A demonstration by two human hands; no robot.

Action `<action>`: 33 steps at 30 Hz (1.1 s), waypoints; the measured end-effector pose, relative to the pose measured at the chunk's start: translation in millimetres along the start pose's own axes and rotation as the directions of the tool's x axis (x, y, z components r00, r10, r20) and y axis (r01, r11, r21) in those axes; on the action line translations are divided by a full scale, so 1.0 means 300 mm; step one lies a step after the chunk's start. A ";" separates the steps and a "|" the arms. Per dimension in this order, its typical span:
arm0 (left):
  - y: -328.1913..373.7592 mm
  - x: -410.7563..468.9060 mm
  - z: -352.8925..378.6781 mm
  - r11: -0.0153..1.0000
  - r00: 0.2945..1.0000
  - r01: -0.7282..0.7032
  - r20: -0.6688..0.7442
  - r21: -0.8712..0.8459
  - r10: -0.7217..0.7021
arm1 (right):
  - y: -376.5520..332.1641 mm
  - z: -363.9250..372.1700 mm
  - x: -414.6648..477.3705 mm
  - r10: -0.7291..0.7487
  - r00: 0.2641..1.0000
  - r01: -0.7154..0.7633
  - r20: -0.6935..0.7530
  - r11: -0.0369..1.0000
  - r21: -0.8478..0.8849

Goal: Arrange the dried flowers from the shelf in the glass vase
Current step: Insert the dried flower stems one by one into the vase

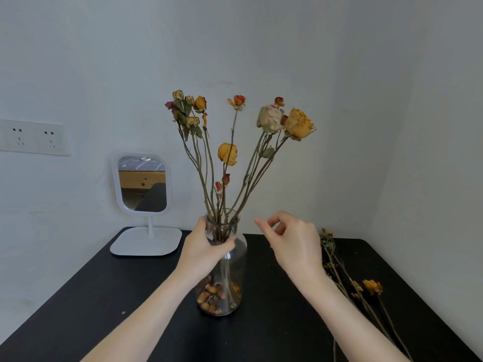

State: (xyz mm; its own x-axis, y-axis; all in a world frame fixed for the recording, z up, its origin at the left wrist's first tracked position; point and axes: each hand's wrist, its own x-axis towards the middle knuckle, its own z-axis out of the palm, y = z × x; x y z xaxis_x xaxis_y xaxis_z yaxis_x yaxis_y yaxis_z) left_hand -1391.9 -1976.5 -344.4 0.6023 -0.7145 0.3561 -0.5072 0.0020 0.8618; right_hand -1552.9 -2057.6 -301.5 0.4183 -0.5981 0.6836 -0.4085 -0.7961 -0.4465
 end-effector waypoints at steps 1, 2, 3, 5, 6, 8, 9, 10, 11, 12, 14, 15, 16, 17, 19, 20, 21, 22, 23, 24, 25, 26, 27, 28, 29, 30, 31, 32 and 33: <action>0.003 0.000 -0.007 1.000 1.000 0.014 0.018 0.009 -0.014 | 0.029 -0.010 -0.002 0.037 0.999 -0.037 0.011 0.999 -0.005; 0.009 -0.002 -0.012 1.000 0.999 0.024 0.029 0.013 -0.025 | 0.058 -0.020 -0.004 0.073 0.997 -0.073 0.014 0.997 -0.010; 0.015 -0.008 -0.015 0.999 0.999 0.032 0.030 0.012 -0.032 | 0.088 -0.029 -0.008 0.109 0.994 -0.109 0.016 0.994 -0.016; 0.029 -0.036 -0.015 0.999 0.999 0.044 -0.031 -0.013 -0.044 | 0.150 -0.044 -0.019 0.181 0.983 -0.181 0.015 0.983 -0.017; 0.036 -0.062 -0.013 0.998 0.994 0.044 -0.104 -0.033 -0.047 | 0.181 -0.052 -0.027 0.214 0.977 -0.214 0.010 0.977 -0.016; 0.044 -0.134 -0.003 0.998 0.954 -0.002 -0.300 -0.064 -0.017 | 0.243 -0.067 -0.044 0.276 0.961 -0.275 0.008 0.961 -0.034; 0.050 -0.177 0.007 0.997 0.926 -0.050 -0.378 -0.060 0.023 | 0.274 -0.075 -0.054 0.302 0.953 -0.302 0.007 0.952 -0.048; 0.055 -0.219 0.022 0.994 0.909 -0.096 -0.412 -0.049 0.067 | 0.307 -0.084 -0.064 0.326 0.945 -0.325 0.004 0.943 -0.063; 0.059 -0.259 0.040 0.990 0.908 -0.133 -0.406 -0.039 0.106 | 0.341 -0.094 -0.074 0.349 0.937 -0.347 0.002 0.934 -0.077; 0.061 -0.291 0.063 0.986 0.920 -0.162 -0.365 -0.028 0.141 | 0.376 -0.103 -0.085 0.373 0.928 -0.371 0.006 0.924 -0.090; 0.063 -0.333 0.117 0.978 0.955 -0.206 -0.213 0.019 0.205 | 0.446 -0.125 -0.106 0.433 0.900 -0.427 0.039 0.898 -0.110; 0.066 -0.345 0.150 0.972 0.966 -0.228 -0.118 0.049 0.232 | 0.480 -0.137 -0.116 0.467 0.882 -0.458 0.068 0.881 -0.122; 0.070 -0.347 0.185 0.964 0.966 -0.254 -0.026 0.078 0.257 | 0.514 -0.148 -0.126 0.503 0.858 -0.488 0.103 0.861 -0.141; 0.073 -0.344 0.225 0.955 0.960 -0.278 0.057 0.105 0.273 | 0.546 -0.157 -0.137 0.539 0.830 -0.516 0.143 0.840 -0.169; 0.079 -0.324 0.310 0.947 0.948 -0.285 0.191 0.151 0.255 | 0.602 -0.170 -0.158 0.602 0.766 -0.559 0.225 0.797 -0.231; 0.082 -0.310 0.355 0.949 0.945 -0.265 0.243 0.169 0.220 | 0.624 -0.173 -0.169 0.624 0.737 -0.574 0.260 0.781 -0.248; 0.083 -0.294 0.401 0.953 0.943 -0.233 0.284 0.193 0.173 | 0.642 -0.176 -0.179 0.636 0.715 -0.580 0.291 0.771 -0.261; 0.083 -0.278 0.447 0.954 0.941 -0.198 0.315 0.224 0.121 | 0.657 -0.177 -0.187 0.637 0.704 -0.573 0.315 0.771 -0.278; 0.083 -0.261 0.491 0.953 0.940 -0.163 0.334 0.254 0.072 | 0.666 -0.179 -0.194 0.631 0.700 -0.557 0.334 0.775 -0.297; 0.083 -0.244 0.534 0.954 0.939 -0.123 0.343 0.272 0.024 | 0.673 -0.181 -0.199 0.624 0.698 -0.542 0.351 0.781 -0.311; 0.084 -0.229 0.573 0.959 0.939 -0.068 0.342 0.275 -0.031 | 0.678 -0.184 -0.202 0.618 0.694 -0.532 0.370 0.786 -0.314; 0.084 -0.214 0.606 0.963 0.937 -0.002 0.337 0.269 -0.093 | 0.680 -0.184 -0.204 0.609 0.691 -0.524 0.388 0.793 -0.311; 0.082 -0.201 0.637 0.962 0.930 0.066 0.332 0.265 -0.156 | 0.681 -0.185 -0.205 0.599 0.691 -0.514 0.404 0.800 -0.308; 0.079 -0.190 0.663 0.956 0.921 0.120 0.329 0.268 -0.208 | 0.682 -0.185 -0.204 0.589 0.691 -0.503 0.419 0.808 -0.306; 0.076 -0.181 0.686 0.948 0.912 0.158 0.328 0.277 -0.248 | 0.681 -0.184 -0.201 0.579 0.689 -0.492 0.436 0.816 -0.304; 0.074 -0.175 0.706 0.940 0.903 0.188 0.326 0.284 -0.279 | 0.679 -0.183 -0.199 0.566 0.689 -0.479 0.453 0.824 -0.303; 0.074 -0.170 0.722 0.933 0.897 0.214 0.319 0.290 -0.305 | 0.676 -0.181 -0.197 0.554 0.689 -0.463 0.467 0.833 -0.304; 0.076 -0.167 0.736 0.924 0.894 0.233 0.306 0.304 -0.326 | 0.672 -0.179 -0.195 0.543 0.689 -0.447 0.480 0.840 -0.309; 0.080 -0.165 0.747 0.912 0.893 0.245 0.291 0.328 -0.344 | 0.667 -0.176 -0.193 0.536 0.687 -0.433 0.491 0.844 -0.315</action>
State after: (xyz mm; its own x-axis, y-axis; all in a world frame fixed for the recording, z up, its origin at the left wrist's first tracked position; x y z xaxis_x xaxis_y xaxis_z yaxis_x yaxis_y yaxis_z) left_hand -1571.9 -2097.9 -422.3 0.5332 -0.8418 -0.0837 -0.5170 -0.4026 0.7554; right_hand -1701.8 -2177.4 -400.1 0.4669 -0.8828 -0.0527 -0.7816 -0.3841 -0.4915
